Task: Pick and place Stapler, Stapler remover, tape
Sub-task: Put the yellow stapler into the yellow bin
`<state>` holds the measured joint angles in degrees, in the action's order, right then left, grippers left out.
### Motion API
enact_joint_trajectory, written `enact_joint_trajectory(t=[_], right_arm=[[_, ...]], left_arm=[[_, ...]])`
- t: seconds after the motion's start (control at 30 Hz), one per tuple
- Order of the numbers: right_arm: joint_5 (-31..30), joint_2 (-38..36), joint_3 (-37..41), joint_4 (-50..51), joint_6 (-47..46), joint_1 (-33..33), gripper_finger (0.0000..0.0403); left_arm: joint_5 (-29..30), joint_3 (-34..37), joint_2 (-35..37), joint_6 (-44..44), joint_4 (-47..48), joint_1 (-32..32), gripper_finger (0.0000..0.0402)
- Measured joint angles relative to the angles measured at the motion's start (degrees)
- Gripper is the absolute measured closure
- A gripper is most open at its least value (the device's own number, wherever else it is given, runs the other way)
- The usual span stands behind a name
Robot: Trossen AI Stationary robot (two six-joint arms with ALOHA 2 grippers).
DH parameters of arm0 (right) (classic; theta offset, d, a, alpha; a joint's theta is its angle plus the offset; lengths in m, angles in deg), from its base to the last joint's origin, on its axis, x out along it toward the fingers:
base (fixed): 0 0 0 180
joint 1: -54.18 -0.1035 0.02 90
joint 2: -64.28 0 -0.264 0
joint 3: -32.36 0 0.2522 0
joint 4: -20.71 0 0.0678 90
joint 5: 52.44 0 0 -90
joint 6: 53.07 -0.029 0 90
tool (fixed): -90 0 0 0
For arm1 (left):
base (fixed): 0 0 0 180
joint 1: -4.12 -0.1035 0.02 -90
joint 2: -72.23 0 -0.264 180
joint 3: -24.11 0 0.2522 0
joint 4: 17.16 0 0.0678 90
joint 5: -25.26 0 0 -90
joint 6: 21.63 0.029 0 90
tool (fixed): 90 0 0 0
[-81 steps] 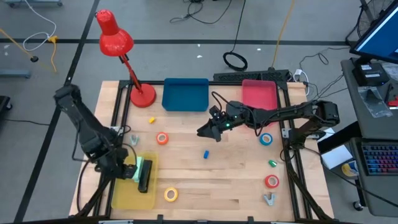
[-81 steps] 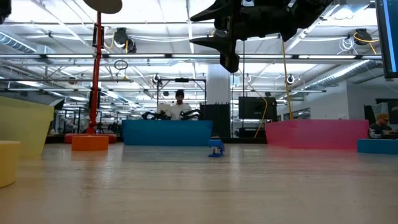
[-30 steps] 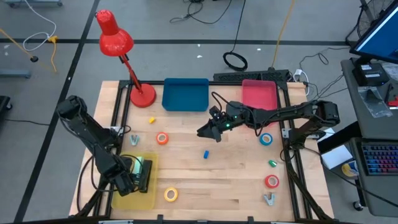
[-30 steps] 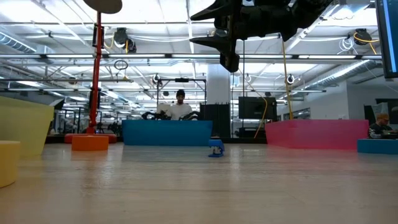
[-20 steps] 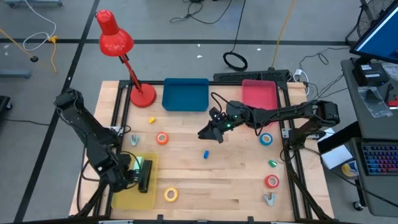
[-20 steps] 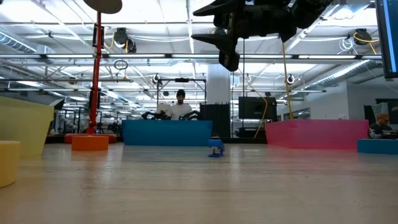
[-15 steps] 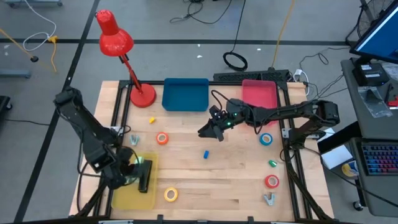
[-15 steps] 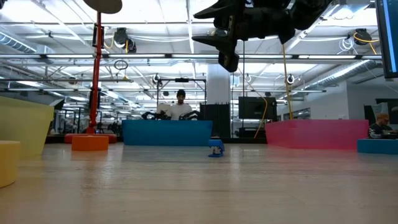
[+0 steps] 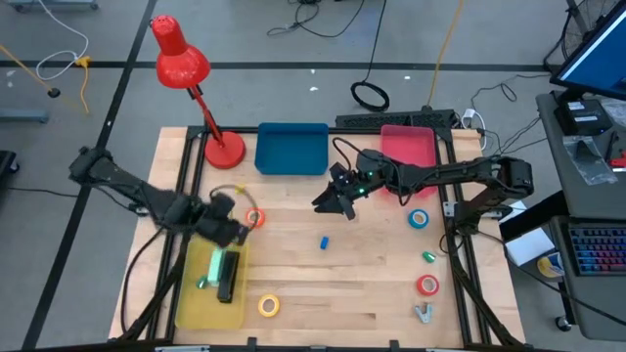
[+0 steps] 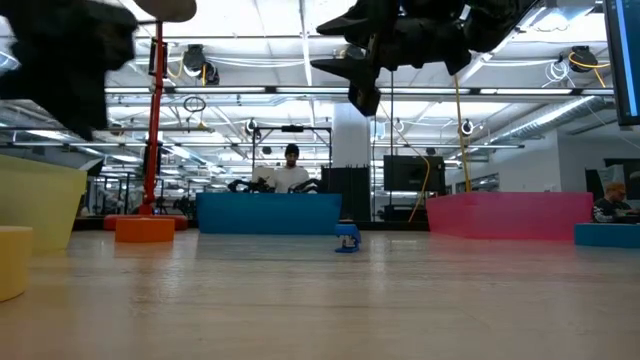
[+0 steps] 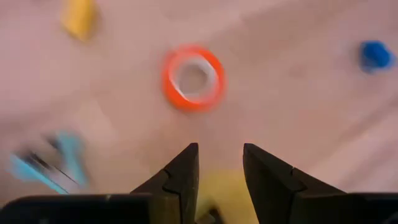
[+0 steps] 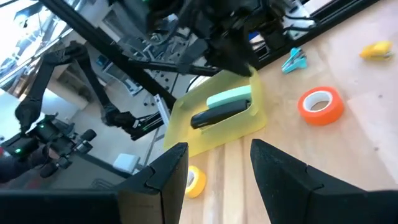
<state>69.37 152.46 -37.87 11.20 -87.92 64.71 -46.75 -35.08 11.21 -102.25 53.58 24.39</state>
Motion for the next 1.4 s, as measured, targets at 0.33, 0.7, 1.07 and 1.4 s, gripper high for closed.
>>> enact_joint_trajectory(t=[0.33,0.7,1.07,1.4], right_arm=[[0.0,0.0,2.5,-1.0,-2.4,3.1,0.0236],[0.0,0.0,2.5,-3.2,-1.2,5.1,0.0236],[1.0,-5.3,5.5,2.1,11.9,10.1,0.0236],[-9.3,-30.5,26.7,1.3,13.0,17.3,0.0236]], left_arm=[[-9.2,0.0,0.9,37.8,1.2,-34.4,0.0279],[-16.8,0.0,-6.1,56.7,-4.4,-48.6,0.0231],[-20.4,0.0,-16.8,57.8,-6.1,-50.2,0.0134],[-20.9,0.0,-17.1,57.5,-6.1,-50.9,0.0126]])
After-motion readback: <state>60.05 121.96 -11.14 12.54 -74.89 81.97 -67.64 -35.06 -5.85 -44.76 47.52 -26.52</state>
